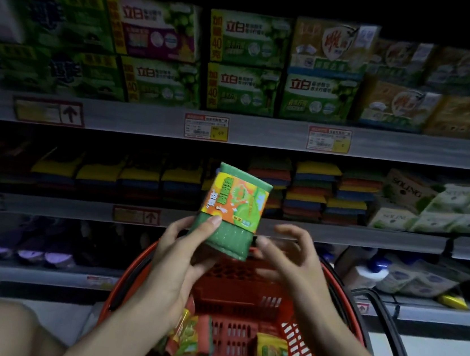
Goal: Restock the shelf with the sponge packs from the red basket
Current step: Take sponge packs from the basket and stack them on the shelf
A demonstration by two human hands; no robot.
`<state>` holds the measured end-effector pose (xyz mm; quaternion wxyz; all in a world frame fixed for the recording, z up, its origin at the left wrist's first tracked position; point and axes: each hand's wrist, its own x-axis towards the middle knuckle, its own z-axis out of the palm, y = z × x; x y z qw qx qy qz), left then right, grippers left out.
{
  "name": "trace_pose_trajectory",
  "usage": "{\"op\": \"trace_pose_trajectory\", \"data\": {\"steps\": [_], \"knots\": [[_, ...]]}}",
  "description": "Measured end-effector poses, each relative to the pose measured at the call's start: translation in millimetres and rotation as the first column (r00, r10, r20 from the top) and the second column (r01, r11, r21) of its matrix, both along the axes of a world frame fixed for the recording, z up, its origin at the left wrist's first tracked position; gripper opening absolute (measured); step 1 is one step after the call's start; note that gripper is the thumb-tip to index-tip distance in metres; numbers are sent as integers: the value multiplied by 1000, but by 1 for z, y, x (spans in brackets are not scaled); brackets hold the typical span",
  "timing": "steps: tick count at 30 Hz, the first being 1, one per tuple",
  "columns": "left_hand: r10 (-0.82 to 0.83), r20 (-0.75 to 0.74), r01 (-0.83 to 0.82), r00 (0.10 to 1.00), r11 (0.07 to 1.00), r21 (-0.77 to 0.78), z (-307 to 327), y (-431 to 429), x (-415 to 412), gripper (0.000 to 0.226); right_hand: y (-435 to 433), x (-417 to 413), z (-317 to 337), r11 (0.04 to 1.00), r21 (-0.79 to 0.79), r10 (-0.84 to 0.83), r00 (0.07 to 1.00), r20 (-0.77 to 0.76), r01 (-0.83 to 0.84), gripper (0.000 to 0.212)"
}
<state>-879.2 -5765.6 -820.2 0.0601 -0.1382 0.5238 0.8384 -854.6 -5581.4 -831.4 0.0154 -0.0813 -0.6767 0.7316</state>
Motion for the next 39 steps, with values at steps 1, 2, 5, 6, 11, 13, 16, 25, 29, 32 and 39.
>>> {"op": "trace_pose_trajectory", "data": {"steps": [1, 2, 5, 6, 11, 13, 16, 25, 29, 32, 39], "knots": [[31, 1, -31, 1000, 999, 17, 1, -2, 1, 66, -5, 5, -1, 999, 45, -8, 1000, -9, 8, 39], [58, 1, -58, 998, 998, 24, 1, -4, 1, 65, -11, 9, -1, 998, 61, -13, 1000, -23, 14, 29], [112, -16, -112, 994, 994, 18, 4, -6, 1, 57, -27, 16, 1, 998, 63, -18, 997, -81, 23, 10], [125, -18, -125, 992, 992, 24, 4, -6, 0, 54, -31, 16, 3, 997, 76, -14, 995, -102, 22, 11], [196, -46, -196, 980, 981, 4, 4, -6, -3, 53, -52, 18, 8, 992, 123, 29, 984, -174, -8, 30], [259, -78, -262, 963, 965, -30, 5, -8, -7, 60, -59, 17, 8, 989, 147, 57, 983, -172, -32, 39], [311, -145, -328, 939, 939, -106, 5, -9, -13, 56, -67, 14, 3, 976, 205, 108, 975, -192, -68, 53], [218, -334, -333, 917, 879, -341, -9, -13, -19, 28, -76, -5, -9, 970, 219, 155, 964, -217, -107, 69], [212, -291, -308, 933, 890, -337, -12, -14, -20, 18, -78, -9, -14, 965, 247, 143, 969, -204, -90, 74], [200, -276, -289, 940, 898, -333, -16, -13, -14, 9, -80, -8, -19, 961, 267, 135, 968, -211, -76, 74], [126, -307, -252, 943, 875, -414, -22, -10, -2, 23, -79, -7, -27, 953, 301, 108, 966, -235, -34, 72]]}}
